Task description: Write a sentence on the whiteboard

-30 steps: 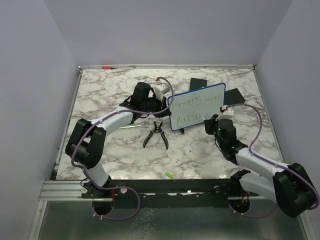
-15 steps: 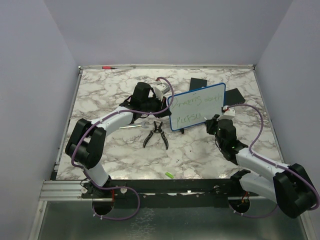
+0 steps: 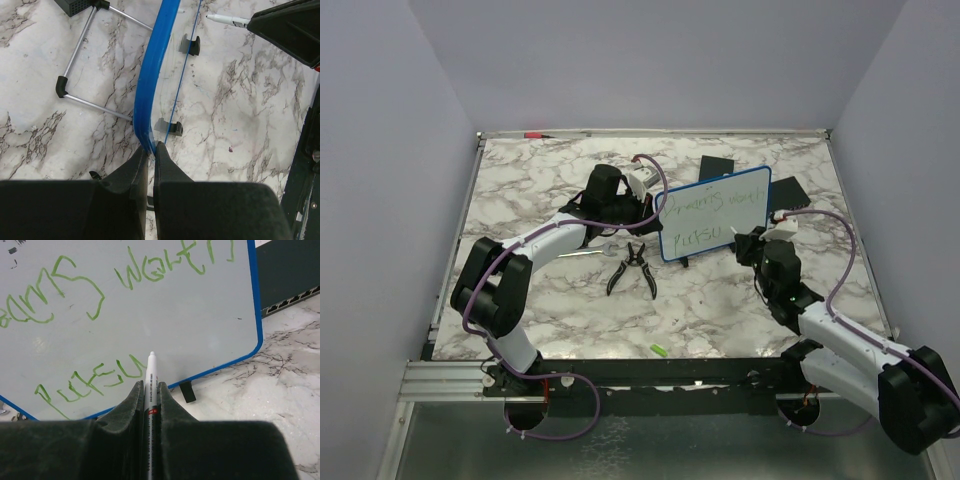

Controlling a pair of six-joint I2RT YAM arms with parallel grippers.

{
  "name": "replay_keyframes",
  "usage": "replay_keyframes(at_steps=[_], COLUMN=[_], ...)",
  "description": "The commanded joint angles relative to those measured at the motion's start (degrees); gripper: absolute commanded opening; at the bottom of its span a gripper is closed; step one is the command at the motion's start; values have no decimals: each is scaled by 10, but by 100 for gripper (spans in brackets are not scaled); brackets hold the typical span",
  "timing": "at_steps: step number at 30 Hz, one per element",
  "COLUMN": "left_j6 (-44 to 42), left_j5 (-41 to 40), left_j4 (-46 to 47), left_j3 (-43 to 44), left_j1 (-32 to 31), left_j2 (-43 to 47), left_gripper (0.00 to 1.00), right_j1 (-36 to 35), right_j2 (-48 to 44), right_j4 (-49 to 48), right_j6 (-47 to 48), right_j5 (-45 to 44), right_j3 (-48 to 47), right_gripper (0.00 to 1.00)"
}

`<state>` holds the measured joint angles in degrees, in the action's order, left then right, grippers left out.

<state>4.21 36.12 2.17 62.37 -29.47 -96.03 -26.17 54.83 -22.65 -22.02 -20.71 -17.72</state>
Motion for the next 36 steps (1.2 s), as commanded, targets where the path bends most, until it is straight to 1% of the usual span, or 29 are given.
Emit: replay_keyframes(at_steps=[1,11,21,36], left_j6=[-17,-17,-17,-17], left_j5=[-22,-22,-22,-21], left_j4=[-21,-21,-21,-21], left_j3=[5,5,6,6], left_j1=[-6,-7,-8,-8], left_j2=[-10,-11,-12,-11], left_gripper=[0,0,0,0], right_j1=[2,2,2,2], right_j2=[5,44,60,85], right_j4=[-4,-28,-41,-29], right_j6=[13,22,28,17], right_j5=[8,16,19,14], right_j3=[-2,-22,-35,-30], right_gripper=[1,1,1,1])
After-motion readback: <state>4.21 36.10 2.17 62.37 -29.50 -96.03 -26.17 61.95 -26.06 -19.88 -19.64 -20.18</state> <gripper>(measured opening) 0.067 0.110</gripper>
